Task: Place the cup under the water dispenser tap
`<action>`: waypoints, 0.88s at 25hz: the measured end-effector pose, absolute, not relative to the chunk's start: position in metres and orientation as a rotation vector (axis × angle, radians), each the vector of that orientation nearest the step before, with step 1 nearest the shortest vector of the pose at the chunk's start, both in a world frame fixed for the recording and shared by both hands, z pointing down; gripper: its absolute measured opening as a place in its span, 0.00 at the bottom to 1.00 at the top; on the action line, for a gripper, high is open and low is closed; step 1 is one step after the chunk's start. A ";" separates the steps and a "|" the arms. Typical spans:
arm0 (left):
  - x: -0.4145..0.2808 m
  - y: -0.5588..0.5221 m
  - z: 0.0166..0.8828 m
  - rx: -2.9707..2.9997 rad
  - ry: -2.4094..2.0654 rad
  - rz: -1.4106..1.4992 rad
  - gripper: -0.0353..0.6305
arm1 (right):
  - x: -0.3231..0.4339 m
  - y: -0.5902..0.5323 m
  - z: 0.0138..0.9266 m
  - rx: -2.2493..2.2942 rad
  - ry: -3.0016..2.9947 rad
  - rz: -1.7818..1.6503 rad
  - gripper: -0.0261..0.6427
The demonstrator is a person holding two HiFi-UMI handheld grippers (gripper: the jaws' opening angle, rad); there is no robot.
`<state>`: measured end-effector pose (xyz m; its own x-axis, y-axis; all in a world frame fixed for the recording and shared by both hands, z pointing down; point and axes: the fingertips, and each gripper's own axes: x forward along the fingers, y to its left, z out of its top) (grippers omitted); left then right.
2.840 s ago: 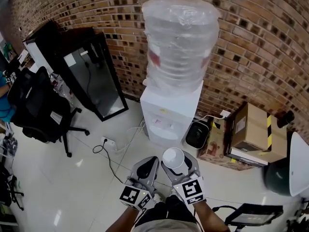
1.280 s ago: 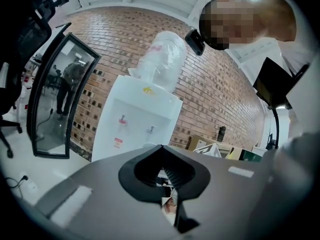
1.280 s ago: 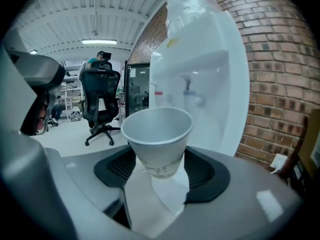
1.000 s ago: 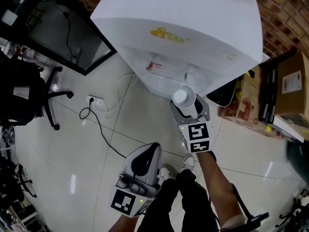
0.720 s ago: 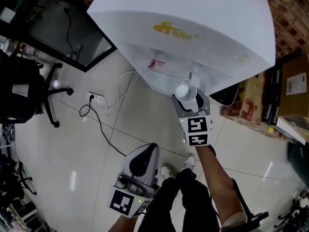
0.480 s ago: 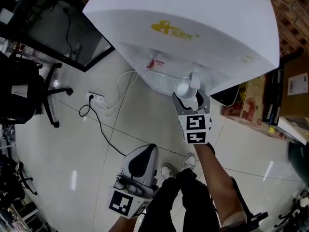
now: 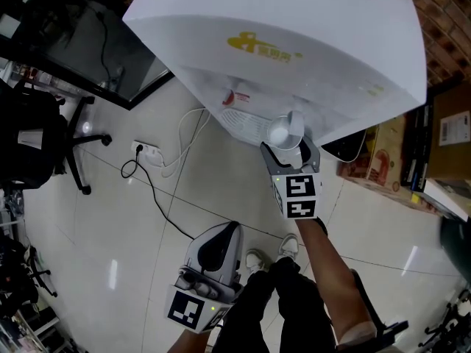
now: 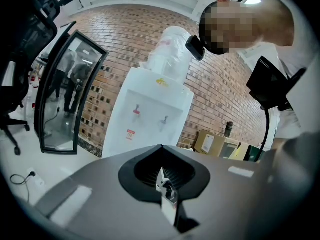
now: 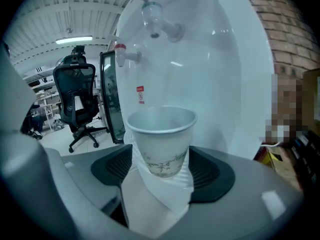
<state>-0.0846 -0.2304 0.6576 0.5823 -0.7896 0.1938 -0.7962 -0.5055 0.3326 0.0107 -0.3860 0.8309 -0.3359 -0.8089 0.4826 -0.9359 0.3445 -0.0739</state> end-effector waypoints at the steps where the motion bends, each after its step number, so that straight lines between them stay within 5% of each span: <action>1: -0.085 -0.230 0.658 2.427 -1.282 0.024 0.04 | 0.010 -0.385 0.831 1.530 -2.255 0.493 0.58; 22: -0.068 -0.208 0.577 2.471 -1.270 -0.079 0.04 | 0.005 -0.296 0.724 1.382 -2.335 0.489 0.56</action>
<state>-0.0681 -0.2082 0.5767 0.5944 -0.7962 0.1132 -0.7761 -0.5310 0.3402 0.0049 -0.2959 0.7244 -0.4428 -0.7513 0.4893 -0.8845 0.4554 -0.1012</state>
